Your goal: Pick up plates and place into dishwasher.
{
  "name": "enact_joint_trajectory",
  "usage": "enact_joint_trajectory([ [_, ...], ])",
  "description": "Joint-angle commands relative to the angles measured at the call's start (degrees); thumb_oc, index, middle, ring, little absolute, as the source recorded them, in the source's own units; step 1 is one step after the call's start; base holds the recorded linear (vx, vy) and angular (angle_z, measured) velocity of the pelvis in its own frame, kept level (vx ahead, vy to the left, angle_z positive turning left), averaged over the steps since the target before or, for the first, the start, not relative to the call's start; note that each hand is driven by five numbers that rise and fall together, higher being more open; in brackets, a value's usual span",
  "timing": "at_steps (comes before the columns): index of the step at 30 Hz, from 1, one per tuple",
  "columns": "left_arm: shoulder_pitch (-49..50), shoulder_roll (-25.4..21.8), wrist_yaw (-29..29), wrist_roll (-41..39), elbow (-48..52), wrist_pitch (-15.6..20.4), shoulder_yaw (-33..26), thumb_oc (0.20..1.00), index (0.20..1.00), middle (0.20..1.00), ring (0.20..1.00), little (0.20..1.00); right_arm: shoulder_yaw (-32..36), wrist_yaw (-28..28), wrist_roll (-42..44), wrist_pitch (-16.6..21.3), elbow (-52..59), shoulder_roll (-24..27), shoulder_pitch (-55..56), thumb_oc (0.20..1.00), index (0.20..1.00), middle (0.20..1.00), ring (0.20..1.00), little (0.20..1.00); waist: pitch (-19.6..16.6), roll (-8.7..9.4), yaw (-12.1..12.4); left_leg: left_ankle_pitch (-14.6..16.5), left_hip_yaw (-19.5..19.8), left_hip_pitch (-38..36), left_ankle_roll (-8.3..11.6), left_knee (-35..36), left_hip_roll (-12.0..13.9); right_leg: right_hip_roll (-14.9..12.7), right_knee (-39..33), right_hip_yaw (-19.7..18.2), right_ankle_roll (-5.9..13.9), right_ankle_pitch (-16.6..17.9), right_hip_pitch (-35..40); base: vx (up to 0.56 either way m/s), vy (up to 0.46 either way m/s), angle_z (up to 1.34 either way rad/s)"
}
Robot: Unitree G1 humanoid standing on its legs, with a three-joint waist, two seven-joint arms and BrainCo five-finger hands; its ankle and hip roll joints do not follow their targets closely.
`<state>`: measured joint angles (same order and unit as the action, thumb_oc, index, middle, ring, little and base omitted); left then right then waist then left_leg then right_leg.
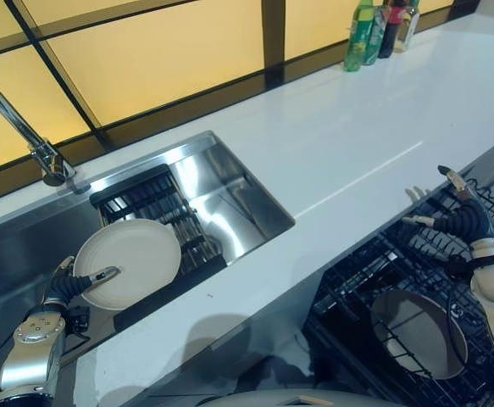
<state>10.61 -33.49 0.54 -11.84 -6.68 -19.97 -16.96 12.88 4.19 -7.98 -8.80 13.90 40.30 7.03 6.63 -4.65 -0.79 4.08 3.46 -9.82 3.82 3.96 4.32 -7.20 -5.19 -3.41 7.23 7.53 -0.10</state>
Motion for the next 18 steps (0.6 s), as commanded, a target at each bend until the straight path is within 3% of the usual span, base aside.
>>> enact_joint_trajectory([
  [1,-0.08,-6.96,-0.4,3.94,-1.3,1.72,-0.16,0.385,0.385,0.385,0.385,0.385,1.42,1.92,1.78,2.6,4.05,2.74,-1.38,1.0,1.0,1.0,1.0,1.0,-0.4,2.59,-1.37,-5.0,-1.12,5.56,-2.82,-2.89,-4.09,3.48,3.01,2.13,-3.45,-4.94,3.75,0.0,-0.007,-0.07],
  [2,-0.11,-6.92,-0.32,4.01,-1.24,1.95,-0.2,0.2,0.2,0.2,0.2,0.2,1.33,2.0,1.76,2.64,4.07,2.66,-1.34,1.0,1.0,1.0,1.0,1.0,-0.39,2.61,-1.35,-5.02,-1.13,5.54,-2.84,-2.85,-4.09,3.49,2.99,2.16,-3.46,-4.95,3.76,-0.01,-0.011,-0.07],
  [18,-0.37,-6.84,-0.2,3.24,-0.21,2.8,-0.75,0.2,0.2,0.2,0.2,0.2,0.43,2.95,1.82,2.57,4.12,2.35,-1.9,1.0,1.0,1.0,1.0,1.0,-0.69,2.88,-0.75,-5.22,-0.71,5.7,-2.72,-2.54,-4.12,3.62,2.64,2.86,-3.53,-5.03,3.96,0.0,-0.002,-0.01],
])
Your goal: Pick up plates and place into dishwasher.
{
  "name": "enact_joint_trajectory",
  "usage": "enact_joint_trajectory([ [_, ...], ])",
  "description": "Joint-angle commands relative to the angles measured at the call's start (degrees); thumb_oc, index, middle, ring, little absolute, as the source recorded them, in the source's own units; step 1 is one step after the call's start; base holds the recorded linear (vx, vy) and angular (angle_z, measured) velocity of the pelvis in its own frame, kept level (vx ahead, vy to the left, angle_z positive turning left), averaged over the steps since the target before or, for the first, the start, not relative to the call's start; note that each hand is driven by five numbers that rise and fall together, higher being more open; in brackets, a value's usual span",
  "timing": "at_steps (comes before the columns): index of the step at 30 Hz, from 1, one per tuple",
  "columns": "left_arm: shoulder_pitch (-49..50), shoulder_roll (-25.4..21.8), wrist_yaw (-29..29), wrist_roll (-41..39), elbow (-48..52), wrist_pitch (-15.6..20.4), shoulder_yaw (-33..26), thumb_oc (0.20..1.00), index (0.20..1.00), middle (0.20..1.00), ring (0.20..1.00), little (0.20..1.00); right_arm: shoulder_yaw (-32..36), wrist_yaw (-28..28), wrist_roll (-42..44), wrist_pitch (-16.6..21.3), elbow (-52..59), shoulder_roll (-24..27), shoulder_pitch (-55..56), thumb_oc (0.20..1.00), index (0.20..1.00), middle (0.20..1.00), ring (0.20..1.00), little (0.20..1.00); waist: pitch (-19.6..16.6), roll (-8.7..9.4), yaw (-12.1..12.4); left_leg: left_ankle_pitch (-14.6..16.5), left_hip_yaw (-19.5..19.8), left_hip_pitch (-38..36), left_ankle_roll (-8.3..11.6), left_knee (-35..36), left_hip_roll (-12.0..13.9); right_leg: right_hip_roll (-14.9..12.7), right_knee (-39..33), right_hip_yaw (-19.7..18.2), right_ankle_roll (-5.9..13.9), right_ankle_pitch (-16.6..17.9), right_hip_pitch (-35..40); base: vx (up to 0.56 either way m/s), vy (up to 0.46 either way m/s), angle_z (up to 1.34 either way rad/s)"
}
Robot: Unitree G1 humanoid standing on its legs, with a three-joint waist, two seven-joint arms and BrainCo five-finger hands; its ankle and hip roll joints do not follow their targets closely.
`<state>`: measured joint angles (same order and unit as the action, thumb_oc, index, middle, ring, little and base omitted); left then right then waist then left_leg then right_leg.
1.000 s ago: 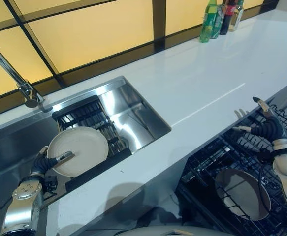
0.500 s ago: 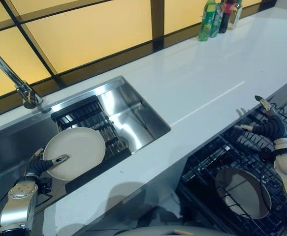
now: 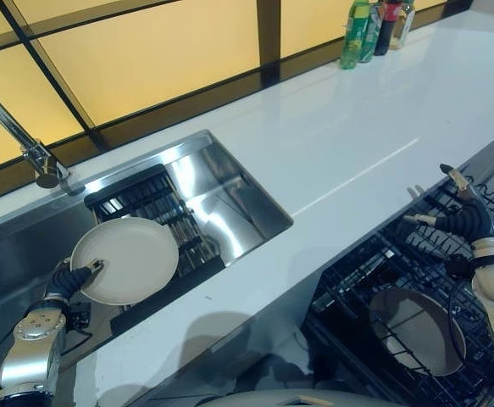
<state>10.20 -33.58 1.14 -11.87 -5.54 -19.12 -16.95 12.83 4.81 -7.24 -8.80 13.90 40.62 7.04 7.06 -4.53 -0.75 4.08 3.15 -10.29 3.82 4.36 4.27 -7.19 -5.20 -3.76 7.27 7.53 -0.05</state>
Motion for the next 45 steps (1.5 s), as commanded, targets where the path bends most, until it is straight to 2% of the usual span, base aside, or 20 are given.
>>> enact_joint_trajectory([
  [1,0.05,-6.69,-0.8,3.24,-1.35,2.05,-0.73,0.2,0.2,0.2,0.2,0.2,0.38,2.42,1.01,2.58,4.11,1.97,-1.92,1.0,1.0,1.0,1.0,1.0,-1.14,2.78,-0.79,-5.23,-0.41,6.18,-2.71,-2.92,-4.07,3.6,2.61,3.25,-3.55,-5.01,3.93,0.0,0.0,0.0],
  [7,-0.2,-6.43,-1.91,2.36,-1.28,2.58,-0.95,0.2,0.2,0.2,0.2,0.2,0.21,2.6,1.01,2.53,4.01,1.82,-2.2,1.0,1.0,1.0,1.0,1.0,-1.38,2.81,-0.7,-5.42,-0.44,5.99,-2.64,-2.38,-3.98,3.62,2.27,3.47,-3.49,-4.9,4.04,0.0,0.0,0.0],
  [11,-0.75,-6.04,-6.13,0.31,-0.87,4.54,-1.62,0.2,0.2,0.2,0.2,0.2,-0.23,3.08,0.94,2.5,3.86,1.69,-2.57,1.0,1.0,1.0,1.0,1.0,-1.52,2.97,-0.59,-5.44,-0.46,5.9,-2.55,-2.27,-3.87,3.56,2.25,3.73,-3.49,-4.99,4.16,0.0,0.0,0.0],
  [14,-1.28,-5.74,-12.28,0.73,-0.52,8.47,-3.1,0.2,0.2,0.2,0.2,0.2,-0.44,3.48,0.97,2.7,3.78,1.43,-2.71,1.0,1.0,1.0,1.0,1.0,-1.76,3.26,-0.49,-5.49,-0.35,5.83,-2.52,-2.15,-3.86,3.61,2.19,3.83,-3.57,-5.02,4.28,0.0,0.0,0.0],
  [19,-2.56,-4.54,-20.42,2.78,3.24,12.43,-5.72,0.2,0.2,0.2,0.2,0.2,-1.05,4.4,0.74,2.98,3.32,0.48,-3.15,1.0,1.0,1.0,1.0,1.0,-2.3,3.88,-0.03,-5.58,0.08,5.69,-2.39,-1.8,-3.68,3.6,2.07,4.25,-3.78,-5.2,4.64,0.0,0.0,0.0],
  [23,-2.86,-3.79,-24.05,3.9,5.52,15.37,-6.91,0.2,0.2,0.2,0.2,0.2,-0.87,4.47,0.77,3.16,3.33,-0.04,-3.17,1.0,1.0,1.0,1.0,1.0,-2.81,4.19,0.13,-5.7,0.31,5.57,-2.2,-1.32,-3.46,3.67,1.99,4.49,-3.88,-5.33,4.75,-0.01,-0.017,0.03],
  [28,-2.76,-3.6,-28.52,6.07,8.57,22.1,-8.67,0.2,0.2,0.2,0.2,0.2,-0.14,5.15,1.05,3.72,3.66,-0.37,-2.98,1.0,1.0,1.0,1.0,1.0,-3.52,4.47,0.16,-5.69,0.3,5.34,-2.0,-0.84,-3.28,3.77,1.83,4.55,-4.04,-5.47,4.89,0.0,0.0,0.0],
  [32,-2.84,-4.08,-26.94,6.14,12.14,25.45,-8.97,0.2,0.2,0.2,0.2,0.2,0.57,6.46,2.02,4.85,4.6,-0.39,-3.42,1.0,1.0,1.0,1.0,1.0,-3.87,4.6,0.21,-5.68,0.2,5.11,-1.92,-0.6,-3.06,3.83,1.93,4.56,-4.05,-5.51,4.99,0.0,0.0,0.0],
  [38,-4.14,-4.21,-25.94,5.85,15.26,30.88,-7.34,0.2,0.2,0.2,0.2,0.2,1.54,9.17,4.02,9.16,7.27,-0.38,-4.73,1.0,1.0,1.0,1.0,1.0,-4.16,4.61,0.1,-5.53,-0.06,4.94,-1.94,-0.47,-2.97,4.0,2.1,4.39,-4.04,-5.52,4.9,0.0,0.0,0.0],
  [42,-5.93,-4.53,-23.55,6.22,18.1,36.95,-5.26,0.2,0.2,0.2,0.2,0.2,1.27,9.66,7.94,13.39,9.79,-0.16,-6.79,1.0,1.0,1.0,1.0,1.0,-4.54,4.64,-0.02,-5.38,-0.15,4.85,-2.01,-0.35,-3.02,4.0,2.01,4.1,-3.93,-5.45,4.87,-0.01,0.001,0.0],
  [43,-6.1,-4.49,-23.16,6.11,18.32,37.55,-5.04,0.2,0.2,0.2,0.2,0.2,1.23,9.41,8.56,13.79,9.87,-0.15,-6.93,1.0,1.0,1.0,1.0,1.0,-4.54,4.65,0.03,-5.36,-0.18,4.86,-2.02,-0.37,-3.02,3.99,2.0,4.08,-3.92,-5.44,4.87,-0.03,0.005,0.0],
  [45,-7.13,-4.12,-19.84,4.71,19.71,40.08,-3.51,0.2,0.2,0.2,0.2,0.2,0.09,8.13,12.13,15.95,11.09,-1.02,-7.91,1.0,1.0,1.0,1.0,1.0,-4.78,4.63,0.1,-5.34,-0.18,4.79,-2.03,-0.27,-3.03,3.92,1.95,4.04,-3.84,-5.39,4.9,0.0,0.0,0.0],
])
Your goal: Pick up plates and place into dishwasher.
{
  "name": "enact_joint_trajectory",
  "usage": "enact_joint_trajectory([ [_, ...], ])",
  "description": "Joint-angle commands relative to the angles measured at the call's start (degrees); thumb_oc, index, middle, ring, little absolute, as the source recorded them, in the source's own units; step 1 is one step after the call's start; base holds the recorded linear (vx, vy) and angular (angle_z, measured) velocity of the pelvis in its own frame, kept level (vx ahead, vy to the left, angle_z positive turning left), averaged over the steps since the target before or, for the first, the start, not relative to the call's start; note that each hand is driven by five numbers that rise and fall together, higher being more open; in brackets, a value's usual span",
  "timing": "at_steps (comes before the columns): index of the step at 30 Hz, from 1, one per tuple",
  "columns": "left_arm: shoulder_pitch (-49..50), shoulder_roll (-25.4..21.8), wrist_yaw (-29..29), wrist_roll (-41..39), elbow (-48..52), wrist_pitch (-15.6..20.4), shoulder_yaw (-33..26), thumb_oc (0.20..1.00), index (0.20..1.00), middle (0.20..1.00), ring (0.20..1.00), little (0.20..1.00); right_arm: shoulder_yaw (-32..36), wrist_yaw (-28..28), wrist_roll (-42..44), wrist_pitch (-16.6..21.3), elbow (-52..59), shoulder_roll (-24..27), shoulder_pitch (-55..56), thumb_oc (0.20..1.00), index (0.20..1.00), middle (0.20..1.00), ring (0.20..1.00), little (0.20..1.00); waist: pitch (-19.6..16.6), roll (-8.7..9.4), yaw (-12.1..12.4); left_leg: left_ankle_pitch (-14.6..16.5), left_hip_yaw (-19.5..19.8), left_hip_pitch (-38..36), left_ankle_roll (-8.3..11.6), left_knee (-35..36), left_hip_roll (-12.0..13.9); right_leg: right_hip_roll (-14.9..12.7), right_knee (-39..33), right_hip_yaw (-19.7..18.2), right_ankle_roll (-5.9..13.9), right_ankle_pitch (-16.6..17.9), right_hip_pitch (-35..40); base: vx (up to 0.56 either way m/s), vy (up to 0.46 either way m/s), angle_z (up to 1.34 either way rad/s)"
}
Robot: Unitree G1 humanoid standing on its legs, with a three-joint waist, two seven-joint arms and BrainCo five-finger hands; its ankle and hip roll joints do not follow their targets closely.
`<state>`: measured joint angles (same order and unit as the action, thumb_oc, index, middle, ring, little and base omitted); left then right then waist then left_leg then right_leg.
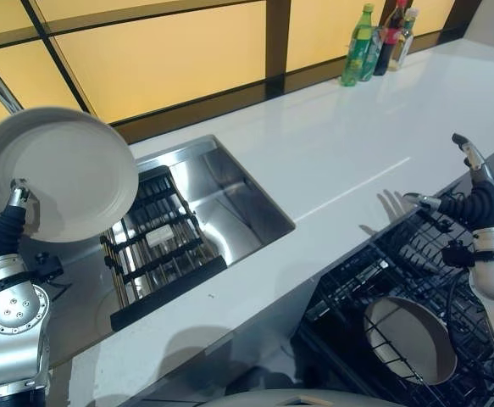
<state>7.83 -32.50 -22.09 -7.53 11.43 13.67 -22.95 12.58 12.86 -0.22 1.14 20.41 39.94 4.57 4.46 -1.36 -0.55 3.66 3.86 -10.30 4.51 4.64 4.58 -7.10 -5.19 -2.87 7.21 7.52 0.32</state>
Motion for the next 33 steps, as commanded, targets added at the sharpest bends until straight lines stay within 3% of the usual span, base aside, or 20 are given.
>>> enact_joint_trajectory([
  [1,-6.01,-4.86,4.71,0.67,3.65,8.84,4.88,0.2,0.2,0.2,0.2,0.2,-1.85,-1.12,6.95,6.92,5.43,-1.29,-6.88,1.0,1.0,1.0,1.0,1.0,-2.37,1.43,0.13,-4.93,-0.79,4.79,-2.74,-0.52,-3.41,3.78,1.88,3.21,-3.73,-5.31,4.6,0.0,0.0,0.0],
  [8,-14.53,-3.19,7.69,2.68,3.46,9.94,16.08,0.2,0.2,0.2,0.2,0.2,-12.96,-7.76,14.97,6.97,5.95,-5.72,-15.34,1.0,1.0,1.0,1.0,1.0,-3.26,1.53,0.72,-5.1,-0.1,4.71,-3.04,-0.04,-3.69,3.5,1.34,3.71,-3.6,-5.0,5.05,0.0,0.0,0.0],
  [15,-21.43,-2.91,4.42,11.92,2.39,10.5,25.16,0.2,0.2,0.2,0.2,0.2,-24.11,-12.22,22.69,3.0,5.67,-10.89,-22.94,1.0,1.0,1.0,1.0,1.0,-3.87,1.89,1.4,-5.18,0.11,4.5,-3.3,0.18,-3.92,3.27,1.07,4.41,-3.63,-4.9,5.6,0.01,-0.002,0.03],
  [25,-25.0,-2.44,4.32,14.87,2.28,8.8,30.88,0.2,0.2,0.2,0.2,0.2,-30.87,-9.51,27.71,-0.22,4.65,-15.81,-27.86,1.0,1.0,1.0,1.0,1.0,-4.32,2.14,2.17,-4.97,-0.1,4.05,-3.72,0.15,-4.01,3.26,1.03,4.52,-3.84,-5.0,6.18,0.0,0.0,0.0],
  [33,-25.79,-2.68,5.07,15.42,2.02,8.61,31.9,0.2,0.2,0.2,0.2,0.2,-33.28,-6.77,28.45,-1.84,3.97,-18.33,-30.84,1.0,1.0,1.0,1.0,1.0,-4.75,2.08,3.02,-5.08,0.23,4.18,-3.8,0.21,-4.23,3.04,0.82,4.93,-3.86,-4.94,6.35,0.0,0.0,0.0],
])
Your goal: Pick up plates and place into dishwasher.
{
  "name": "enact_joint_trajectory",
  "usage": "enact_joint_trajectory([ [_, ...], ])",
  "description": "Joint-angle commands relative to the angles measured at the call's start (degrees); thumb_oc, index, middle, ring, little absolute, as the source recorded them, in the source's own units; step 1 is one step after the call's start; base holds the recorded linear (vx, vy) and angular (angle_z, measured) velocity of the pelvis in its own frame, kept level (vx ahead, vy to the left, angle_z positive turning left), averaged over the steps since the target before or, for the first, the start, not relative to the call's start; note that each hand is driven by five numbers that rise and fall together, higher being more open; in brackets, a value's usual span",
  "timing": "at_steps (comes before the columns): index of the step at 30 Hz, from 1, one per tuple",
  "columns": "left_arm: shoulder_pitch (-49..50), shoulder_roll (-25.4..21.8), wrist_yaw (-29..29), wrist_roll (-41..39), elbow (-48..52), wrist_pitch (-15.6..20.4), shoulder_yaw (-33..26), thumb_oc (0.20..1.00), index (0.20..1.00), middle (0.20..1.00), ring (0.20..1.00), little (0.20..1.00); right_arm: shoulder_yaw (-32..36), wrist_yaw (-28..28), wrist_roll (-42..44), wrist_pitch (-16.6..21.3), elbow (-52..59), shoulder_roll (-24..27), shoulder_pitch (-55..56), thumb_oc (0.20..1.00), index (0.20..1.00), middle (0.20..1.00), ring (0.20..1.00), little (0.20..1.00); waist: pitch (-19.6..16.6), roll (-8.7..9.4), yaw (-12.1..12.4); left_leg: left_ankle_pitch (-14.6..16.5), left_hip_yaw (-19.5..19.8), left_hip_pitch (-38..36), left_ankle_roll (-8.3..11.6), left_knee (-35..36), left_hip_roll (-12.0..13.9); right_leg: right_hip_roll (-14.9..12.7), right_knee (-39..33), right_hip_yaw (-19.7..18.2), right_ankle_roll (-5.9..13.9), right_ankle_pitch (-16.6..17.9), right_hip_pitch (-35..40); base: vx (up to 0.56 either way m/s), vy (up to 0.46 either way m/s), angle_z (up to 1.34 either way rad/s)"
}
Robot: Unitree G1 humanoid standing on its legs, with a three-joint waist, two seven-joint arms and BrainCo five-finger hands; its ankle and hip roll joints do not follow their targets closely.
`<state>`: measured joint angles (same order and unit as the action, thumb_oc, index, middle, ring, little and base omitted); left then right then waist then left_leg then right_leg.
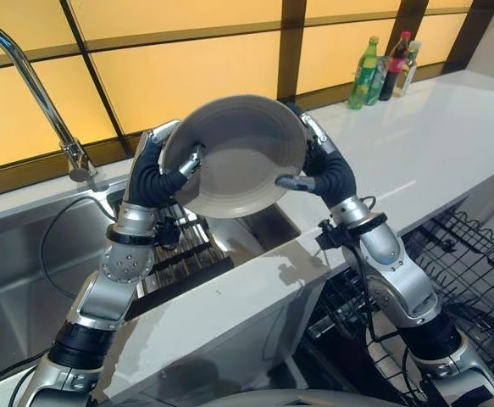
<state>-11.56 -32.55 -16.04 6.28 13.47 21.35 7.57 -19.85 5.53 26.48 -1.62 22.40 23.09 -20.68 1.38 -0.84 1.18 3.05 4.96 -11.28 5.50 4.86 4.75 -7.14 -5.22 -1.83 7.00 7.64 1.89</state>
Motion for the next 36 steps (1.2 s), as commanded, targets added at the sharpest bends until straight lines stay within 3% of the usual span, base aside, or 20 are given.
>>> enact_joint_trajectory([
  [1,-6.38,-2.76,-0.64,1.39,0.03,1.03,1.22,0.2,0.2,0.2,0.2,0.2,-1.0,0.4,1.75,0.57,1.95,-1.45,-5.68,1.0,1.0,1.0,1.0,1.0,-1.71,1.54,1.39,-4.52,-0.74,5.21,-4.83,0.02,-4.45,3.05,0.87,3.96,-3.67,-5.04,4.74,0.0,0.0,0.0],
  [8,-6.49,-3.38,3.21,-0.92,0.26,-0.41,1.08,0.2,0.2,0.2,0.2,0.2,-2.99,-6.8,7.26,-2.76,1.07,-0.33,-6.84,1.0,1.0,1.0,1.0,1.0,-2.02,1.73,1.92,-4.74,0.02,5.51,-4.94,0.14,-4.74,2.86,0.88,4.4,-3.58,-5.07,4.74,0.0,0.004,0.03],
  [19,-7.93,-3.94,6.2,-2.09,-2.13,1.54,2.97,0.2,0.2,0.2,0.2,0.2,-7.94,-23.61,21.95,-9.4,0.59,0.5,-9.65,1.0,1.0,1.0,1.0,1.0,-2.54,2.54,2.5,-4.88,0.22,5.21,-5.12,0.14,-4.89,2.77,0.86,4.46,-3.59,-4.98,5.2,0.0,0.002,0.03],
  [21,-8.15,-4.08,6.2,-2.34,-2.51,1.65,3.17,0.2,0.2,0.2,0.2,0.2,-8.39,-25.51,23.1,-9.05,0.51,0.23,-9.82,1.0,1.0,1.0,1.0,1.0,-2.5,2.7,2.57,-4.91,0.22,5.19,-5.18,0.11,-4.92,2.78,0.92,4.43,-3.6,-4.94,5.22,0.0,0.0,0.0],
  [22,-8.11,-4.09,6.23,-2.46,-2.56,1.71,3.13,0.2,0.2,0.2,0.2,0.2,-8.44,-25.97,23.05,-8.69,0.48,0.13,-9.83,0.937,0.937,0.937,0.937,0.937,-2.49,2.73,2.6,-4.92,0.26,5.18,-5.22,0.11,-4.94,2.82,0.92,4.4,-3.63,-4.92,5.23,0.0,0.0,0.0],
  [23,-8.22,-3.99,6.01,-2.31,-2.69,1.65,3.35,0.2,0.2,0.2,0.2,0.2,-8.62,-25.97,23.31,-8.39,0.51,-0.03,-10.02,0.715,0.715,0.715,0.715,0.715,-2.53,2.76,2.62,-4.94,0.27,5.2,-5.25,0.13,-4.95,2.84,0.89,4.36,-3.64,-4.89,5.2,0.0,0.0,0.0],
  [24,-8.25,-3.97,5.97,-2.37,-2.84,1.59,3.4,0.2,0.2,0.2,0.2,0.2,-8.69,-25.8,23.48,-8.17,0.5,-0.45,-10.16,0.2,0.2,0.2,0.2,0.2,-2.6,2.8,2.64,-4.95,0.21,5.22,-5.28,0.13,-4.95,2.86,0.87,4.24,-3.64,-4.88,5.19,0.0,0.0,0.0],
  [36,-7.55,-3.84,6.15,-2.58,-2.63,1.07,2.42,0.2,0.2,0.2,0.2,0.2,-7.45,-24.41,21.42,-9.0,0.19,-0.45,-8.78,0.2,0.2,0.2,0.2,0.2,-2.32,2.78,2.4,-5.14,-0.08,5.42,-5.35,0.14,-4.75,2.93,0.82,4.15,-3.69,-4.67,5.09,0.0,0.0,0.0],
])
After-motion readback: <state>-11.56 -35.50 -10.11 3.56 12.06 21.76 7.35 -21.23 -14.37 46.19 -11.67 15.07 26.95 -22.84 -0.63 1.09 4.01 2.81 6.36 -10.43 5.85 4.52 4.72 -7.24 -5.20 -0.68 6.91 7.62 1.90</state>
